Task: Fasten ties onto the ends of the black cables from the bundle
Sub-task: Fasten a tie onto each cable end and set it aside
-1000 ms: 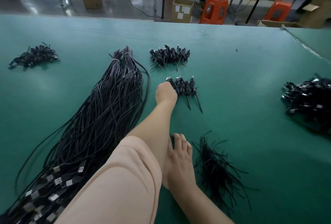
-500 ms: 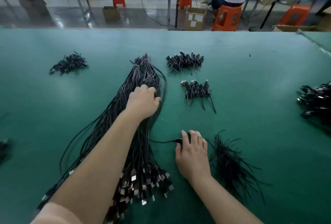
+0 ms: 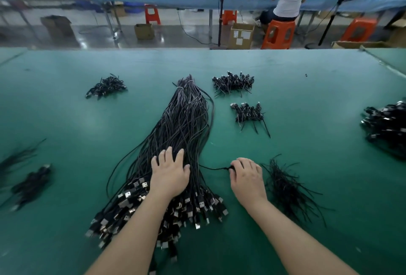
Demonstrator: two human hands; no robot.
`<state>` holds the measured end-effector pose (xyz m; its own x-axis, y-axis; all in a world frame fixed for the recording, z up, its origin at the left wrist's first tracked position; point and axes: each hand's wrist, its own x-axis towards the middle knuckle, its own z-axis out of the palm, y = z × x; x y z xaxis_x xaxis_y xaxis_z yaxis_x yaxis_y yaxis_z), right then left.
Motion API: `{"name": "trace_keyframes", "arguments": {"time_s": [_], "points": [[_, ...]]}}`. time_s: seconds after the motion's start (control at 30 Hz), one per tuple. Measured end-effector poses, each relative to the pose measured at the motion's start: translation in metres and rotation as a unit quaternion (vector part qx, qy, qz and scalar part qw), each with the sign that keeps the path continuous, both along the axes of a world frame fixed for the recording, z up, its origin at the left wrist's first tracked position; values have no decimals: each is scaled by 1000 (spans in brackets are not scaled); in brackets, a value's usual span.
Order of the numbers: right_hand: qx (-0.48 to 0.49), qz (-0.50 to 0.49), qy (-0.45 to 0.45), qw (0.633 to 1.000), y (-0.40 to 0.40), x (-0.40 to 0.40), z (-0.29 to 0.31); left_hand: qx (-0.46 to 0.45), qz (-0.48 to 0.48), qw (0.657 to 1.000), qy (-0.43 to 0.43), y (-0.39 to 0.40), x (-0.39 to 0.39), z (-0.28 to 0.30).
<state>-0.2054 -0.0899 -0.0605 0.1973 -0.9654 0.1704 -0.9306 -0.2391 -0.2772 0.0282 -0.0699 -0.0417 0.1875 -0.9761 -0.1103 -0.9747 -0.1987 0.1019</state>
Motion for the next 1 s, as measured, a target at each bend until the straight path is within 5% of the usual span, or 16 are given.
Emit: {"name": "trace_keyframes", "arguments": {"time_s": [0.2,0.37,0.57,0.8,1.0], "points": [[40,22,-66,997,6,1,15,-25,4,998,62,1,1,3],[131,18,-309,942,18,19,49,-16,-11,997,70,4,1,5],[228,29,-636,736,31,38,93,3,-6,999,42,2,-1,4],[263,4,-786,560,37,23,121,-8,0,999,53,3,-1,3],[272,8,-760,590,48,24,116,-80,22,989,122,3,-1,12]]}}
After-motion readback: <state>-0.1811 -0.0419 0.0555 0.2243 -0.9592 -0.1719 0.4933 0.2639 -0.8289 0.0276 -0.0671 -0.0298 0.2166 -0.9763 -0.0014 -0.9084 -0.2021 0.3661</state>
